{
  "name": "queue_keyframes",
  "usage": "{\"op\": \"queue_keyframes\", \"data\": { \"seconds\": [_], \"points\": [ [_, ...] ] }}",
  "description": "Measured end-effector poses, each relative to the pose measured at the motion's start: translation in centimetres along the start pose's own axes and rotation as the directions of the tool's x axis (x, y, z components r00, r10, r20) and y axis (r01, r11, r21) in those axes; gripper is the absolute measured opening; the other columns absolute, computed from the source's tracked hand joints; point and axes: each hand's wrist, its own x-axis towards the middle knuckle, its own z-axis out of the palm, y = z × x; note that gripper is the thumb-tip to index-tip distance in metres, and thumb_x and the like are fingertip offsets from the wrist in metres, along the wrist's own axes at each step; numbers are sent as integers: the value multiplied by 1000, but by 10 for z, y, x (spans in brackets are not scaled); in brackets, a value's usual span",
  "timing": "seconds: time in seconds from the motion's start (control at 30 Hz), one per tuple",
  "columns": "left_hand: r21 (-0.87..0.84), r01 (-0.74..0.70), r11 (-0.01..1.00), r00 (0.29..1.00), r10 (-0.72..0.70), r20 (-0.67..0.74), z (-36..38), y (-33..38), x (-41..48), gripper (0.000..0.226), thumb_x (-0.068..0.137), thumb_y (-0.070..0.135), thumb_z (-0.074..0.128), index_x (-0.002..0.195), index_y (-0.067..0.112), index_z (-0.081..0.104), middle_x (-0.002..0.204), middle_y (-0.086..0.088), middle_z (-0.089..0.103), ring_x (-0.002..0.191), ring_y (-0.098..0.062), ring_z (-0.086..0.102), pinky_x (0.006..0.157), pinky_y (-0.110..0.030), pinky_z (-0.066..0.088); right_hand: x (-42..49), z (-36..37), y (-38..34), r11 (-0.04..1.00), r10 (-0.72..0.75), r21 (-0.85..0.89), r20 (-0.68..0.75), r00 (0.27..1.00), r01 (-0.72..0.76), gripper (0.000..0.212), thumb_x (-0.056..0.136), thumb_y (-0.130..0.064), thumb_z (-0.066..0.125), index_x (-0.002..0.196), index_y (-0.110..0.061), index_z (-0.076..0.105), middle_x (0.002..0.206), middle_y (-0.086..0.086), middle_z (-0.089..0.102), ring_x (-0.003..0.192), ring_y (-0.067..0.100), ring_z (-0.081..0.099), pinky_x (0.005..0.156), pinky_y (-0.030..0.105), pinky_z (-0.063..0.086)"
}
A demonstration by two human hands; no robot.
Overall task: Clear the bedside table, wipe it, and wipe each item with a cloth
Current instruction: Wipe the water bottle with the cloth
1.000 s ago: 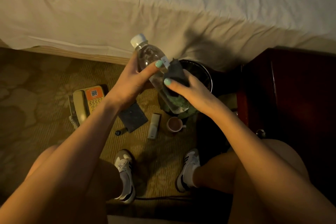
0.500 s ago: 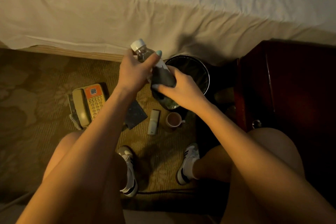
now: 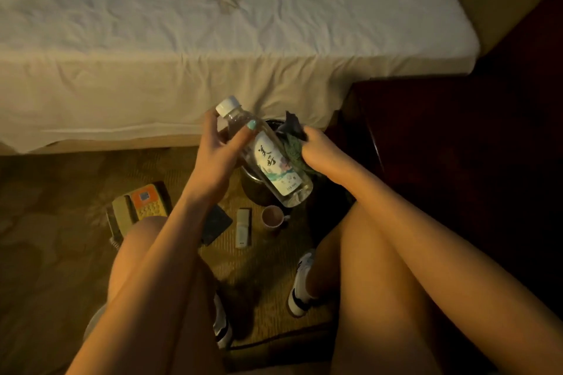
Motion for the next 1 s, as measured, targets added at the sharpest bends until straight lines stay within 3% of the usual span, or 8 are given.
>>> {"op": "queue_keyframes", "data": {
  "seconds": [0.17, 0.37, 0.5, 0.57, 0.77, 0.83, 0.93, 1.0],
  "points": [
    [57, -154, 986, 977, 144, 155, 60, 41, -17, 57, 86, 17, 68, 130, 16, 33, 117, -14, 59, 104, -32, 65, 76, -40, 59, -62, -62, -18, 997, -76, -22, -210, 975, 73, 17, 98, -19, 51, 112, -15, 61, 105, 6, 65, 102, 20, 60, 88, 35, 48],
    [236, -376, 896, 864, 247, 439, 154, 87, -33, 70, 75, 31, 79, 132, 21, 40, 124, -11, 60, 116, -26, 60, 90, -43, 53, -166, -151, -9, 991, -132, -34, -405, 905, 130, 9, 94, -21, 60, 101, -17, 65, 98, 2, 67, 98, 17, 63, 89, 35, 50],
    [246, -423, 872, 815, 246, 525, 227, 88, -45, 53, 79, 10, 79, 124, 15, 51, 111, -6, 65, 98, -2, 65, 84, -22, 50, -245, -209, 18, 996, -84, -55, -506, 859, 65, 14, 94, -25, 59, 105, -16, 63, 93, -2, 65, 84, 7, 62, 76, 23, 49],
    [225, -428, 875, 790, 241, 564, 262, 84, -51, 50, 79, 4, 77, 122, 12, 53, 101, -4, 67, 88, 0, 66, 78, -19, 51, -284, -234, 35, 998, -51, -56, -542, 839, 24, 15, 95, -25, 59, 106, -16, 63, 94, -2, 66, 89, 11, 63, 80, 26, 50],
    [252, -564, 786, 610, 191, 769, 359, 58, -52, 89, 75, 15, 80, 146, 36, 33, 108, 6, 69, 104, -13, 67, 91, -36, 54, -380, -283, 94, 993, 82, -18, -621, 780, -119, 32, 95, -28, 57, 107, 1, 61, 98, 16, 63, 87, 24, 65, 74, 37, 49],
    [251, -568, 784, 579, 164, 799, 390, 47, -51, 92, 75, 12, 80, 146, 43, 29, 106, 9, 69, 104, -11, 67, 89, -35, 55, -402, -292, 114, 991, 110, 20, -665, 739, -129, 29, 94, -30, 59, 107, -5, 63, 98, 10, 65, 86, 18, 66, 73, 31, 51],
    [261, -589, 765, 536, 127, 835, 428, 30, -48, 89, 79, 8, 77, 144, 40, 26, 103, 3, 71, 101, -6, 67, 81, -19, 53, -422, -300, 141, 988, 154, 104, -717, 680, -114, 16, 93, -30, 60, 107, -24, 63, 92, -6, 68, 76, -2, 65, 62, 14, 48],
    [255, -624, 739, 483, 107, 869, 452, 17, -46, 84, 81, 8, 76, 143, 38, 27, 105, 3, 70, 102, -5, 66, 81, -17, 52, -430, -304, 157, 983, 183, 141, -743, 644, -116, 10, 92, -31, 60, 102, -31, 62, 90, -14, 66, 74, -7, 63, 63, 14, 45]
  ]
}}
